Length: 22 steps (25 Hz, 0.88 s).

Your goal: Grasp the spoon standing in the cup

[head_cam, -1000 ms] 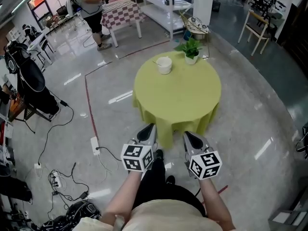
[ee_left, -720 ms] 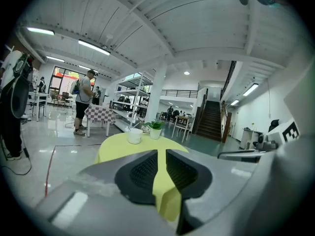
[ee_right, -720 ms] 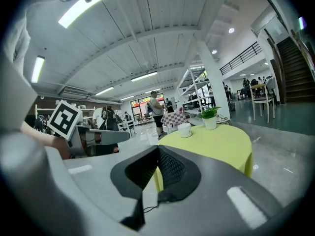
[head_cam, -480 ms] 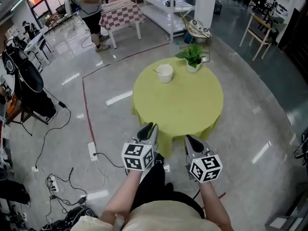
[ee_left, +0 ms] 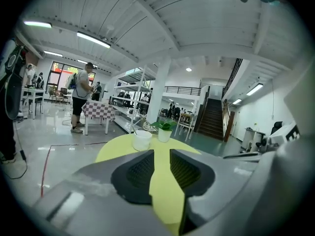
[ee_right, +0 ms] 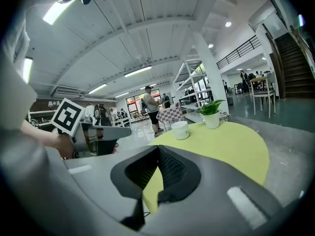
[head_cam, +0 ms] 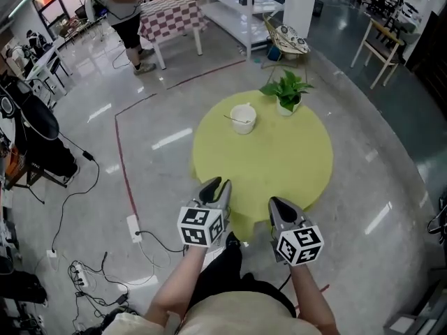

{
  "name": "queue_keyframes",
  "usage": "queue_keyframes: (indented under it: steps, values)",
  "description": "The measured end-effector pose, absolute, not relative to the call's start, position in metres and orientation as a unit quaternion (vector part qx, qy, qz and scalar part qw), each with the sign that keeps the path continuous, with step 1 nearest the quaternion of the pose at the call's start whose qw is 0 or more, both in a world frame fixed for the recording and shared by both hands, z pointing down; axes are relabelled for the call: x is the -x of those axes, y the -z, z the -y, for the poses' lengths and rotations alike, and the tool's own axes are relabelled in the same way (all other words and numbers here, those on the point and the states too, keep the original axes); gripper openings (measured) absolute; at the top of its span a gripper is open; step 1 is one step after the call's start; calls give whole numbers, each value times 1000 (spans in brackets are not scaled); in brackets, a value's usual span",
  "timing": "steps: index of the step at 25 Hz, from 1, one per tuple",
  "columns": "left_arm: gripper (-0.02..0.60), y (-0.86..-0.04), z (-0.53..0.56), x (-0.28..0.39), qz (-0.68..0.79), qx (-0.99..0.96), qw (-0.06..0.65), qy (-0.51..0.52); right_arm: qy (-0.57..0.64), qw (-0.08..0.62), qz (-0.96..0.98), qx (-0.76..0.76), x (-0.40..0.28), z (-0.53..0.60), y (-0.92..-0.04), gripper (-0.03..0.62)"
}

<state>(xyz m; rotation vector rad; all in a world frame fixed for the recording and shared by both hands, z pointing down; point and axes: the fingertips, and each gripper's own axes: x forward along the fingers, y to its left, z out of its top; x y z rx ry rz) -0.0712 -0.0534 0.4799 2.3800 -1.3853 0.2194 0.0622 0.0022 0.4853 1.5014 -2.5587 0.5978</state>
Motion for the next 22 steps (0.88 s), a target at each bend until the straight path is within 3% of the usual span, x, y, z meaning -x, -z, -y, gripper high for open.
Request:
queue_keyframes:
  steps: [22]
  values:
    - [152,-499,191,83,470,-851,220,-86,-213,59,815,-535,-50,115,-489,2]
